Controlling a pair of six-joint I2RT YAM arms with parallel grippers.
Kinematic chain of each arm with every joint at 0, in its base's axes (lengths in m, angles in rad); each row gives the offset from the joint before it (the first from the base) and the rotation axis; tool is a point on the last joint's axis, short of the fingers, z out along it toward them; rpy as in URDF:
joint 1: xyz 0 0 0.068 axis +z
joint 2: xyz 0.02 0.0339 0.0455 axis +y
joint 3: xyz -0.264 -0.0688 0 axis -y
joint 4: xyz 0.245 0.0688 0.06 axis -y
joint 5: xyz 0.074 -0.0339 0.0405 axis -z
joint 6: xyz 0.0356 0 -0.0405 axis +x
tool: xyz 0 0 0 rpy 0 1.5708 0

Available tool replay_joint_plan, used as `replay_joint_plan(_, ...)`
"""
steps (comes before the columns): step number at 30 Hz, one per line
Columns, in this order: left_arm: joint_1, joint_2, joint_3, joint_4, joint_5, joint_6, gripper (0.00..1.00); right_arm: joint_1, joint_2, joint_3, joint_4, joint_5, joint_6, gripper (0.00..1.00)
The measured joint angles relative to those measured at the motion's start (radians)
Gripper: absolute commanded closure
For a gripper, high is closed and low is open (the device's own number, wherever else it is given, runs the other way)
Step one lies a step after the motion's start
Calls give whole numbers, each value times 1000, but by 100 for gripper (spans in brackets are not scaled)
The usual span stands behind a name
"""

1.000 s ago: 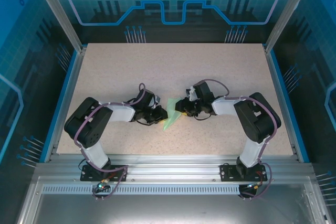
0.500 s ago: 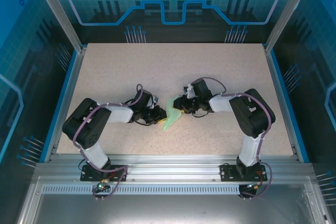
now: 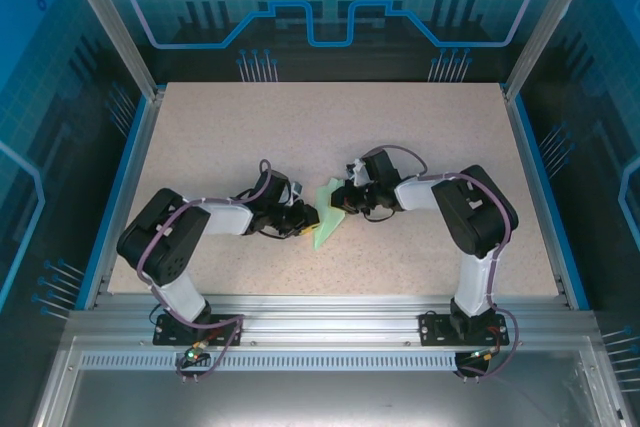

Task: Fold a paper plane with a square sheet of paper (pick it up from the middle)
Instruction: Turn over the paper at the bottom-center of the table.

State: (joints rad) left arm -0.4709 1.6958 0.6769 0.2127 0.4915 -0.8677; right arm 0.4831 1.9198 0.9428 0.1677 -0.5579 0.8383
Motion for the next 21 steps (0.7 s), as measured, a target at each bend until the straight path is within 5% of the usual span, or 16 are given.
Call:
replay_joint_plan(9,1,-262,-50,-91,-124,3,59,3,-210,72,-381,218,-171,94)
replay_joint_plan(15,1,-509,-68,-229,-306,21,56,81,-336,314,-818,678,-294,92)
replay_joint_plan(21,1,-622,-106,-352,-443,31,56,215,-190,482,-1172,1077,-290,91)
